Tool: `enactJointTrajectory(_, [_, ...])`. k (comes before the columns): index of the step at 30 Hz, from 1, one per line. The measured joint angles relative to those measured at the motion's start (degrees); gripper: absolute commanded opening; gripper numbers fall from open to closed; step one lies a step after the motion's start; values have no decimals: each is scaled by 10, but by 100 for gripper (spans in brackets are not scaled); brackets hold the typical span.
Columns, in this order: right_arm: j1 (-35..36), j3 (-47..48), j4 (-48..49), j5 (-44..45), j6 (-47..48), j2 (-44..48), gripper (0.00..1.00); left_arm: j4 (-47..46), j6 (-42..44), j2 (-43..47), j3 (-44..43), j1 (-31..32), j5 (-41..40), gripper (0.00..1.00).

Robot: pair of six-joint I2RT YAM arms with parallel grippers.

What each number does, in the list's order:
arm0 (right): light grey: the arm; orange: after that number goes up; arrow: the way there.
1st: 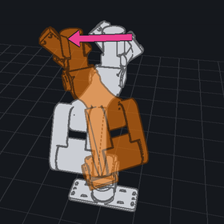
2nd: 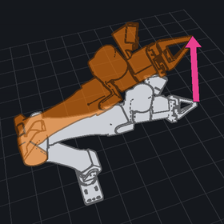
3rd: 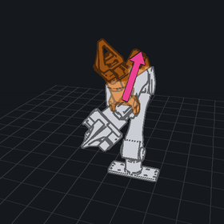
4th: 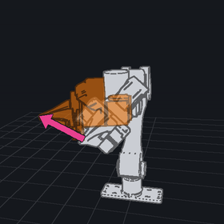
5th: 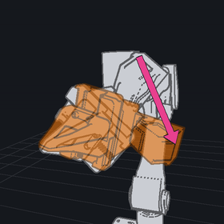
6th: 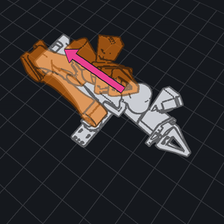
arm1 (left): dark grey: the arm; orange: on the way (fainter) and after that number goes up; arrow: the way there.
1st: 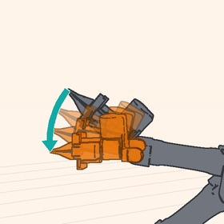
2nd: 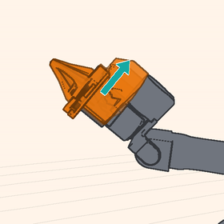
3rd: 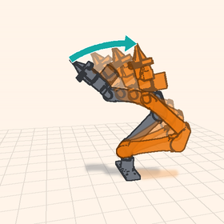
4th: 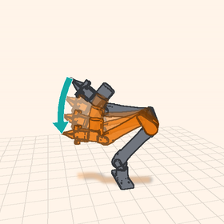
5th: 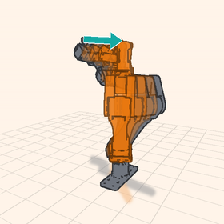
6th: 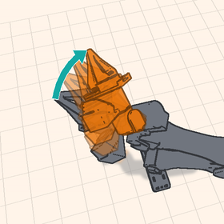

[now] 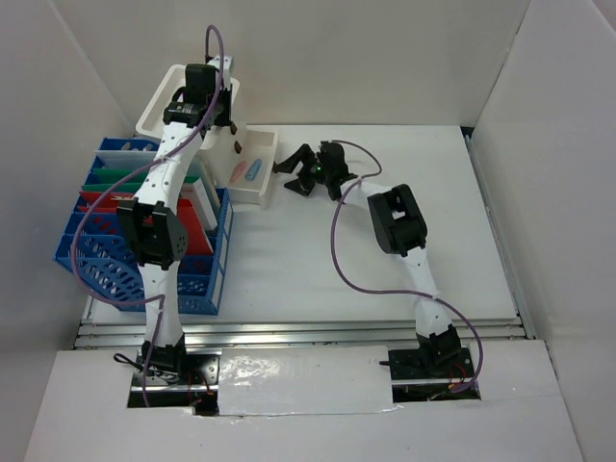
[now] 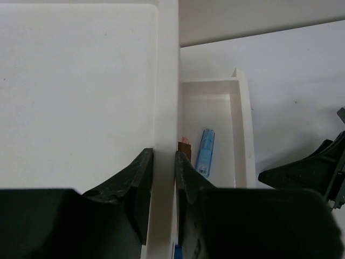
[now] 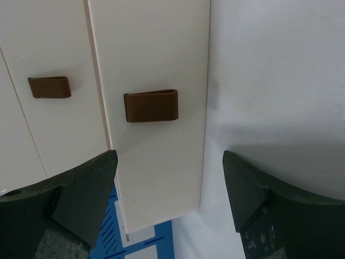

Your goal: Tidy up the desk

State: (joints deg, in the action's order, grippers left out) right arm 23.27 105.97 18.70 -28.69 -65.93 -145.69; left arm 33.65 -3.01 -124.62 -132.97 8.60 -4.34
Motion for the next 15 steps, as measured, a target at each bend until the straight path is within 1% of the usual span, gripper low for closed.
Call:
enactJointTrajectory(1, [0, 6, -2, -1, -2, -3, 87, 0, 0, 0, 0, 0, 0, 21])
enactJointTrajectory(2, [1, 11, -3, 0, -3, -5, 87, 0, -1, 0, 0, 0, 1, 20])
enactJointTrajectory(3, [1, 14, -3, 0, -5, -5, 87, 0, -1, 0, 0, 0, 1, 16])
enactJointTrajectory(4, [2, 15, -3, 0, -6, -5, 87, 0, -1, 0, 0, 0, 1, 1])
enactJointTrajectory(5, [2, 17, -3, 0, -7, -5, 87, 0, -2, 0, 0, 0, 1, 0])
enactJointTrajectory(11, [4, 17, -2, 14, -23, -6, 87, 0, -2, 0, 0, 0, 6, 0])
enactJointTrajectory(13, [7, 23, -13, 26, -24, -8, 79, 0, -2, 0, 0, 0, 7, 0])
enactJointTrajectory(14, [8, 32, -19, 29, -29, -11, 72, 0, -2, 0, 0, 0, 8, 0])
enactJointTrajectory(15, [10, 44, -26, 33, -31, -14, 50, 0, -2, 0, 0, 0, 9, 0])
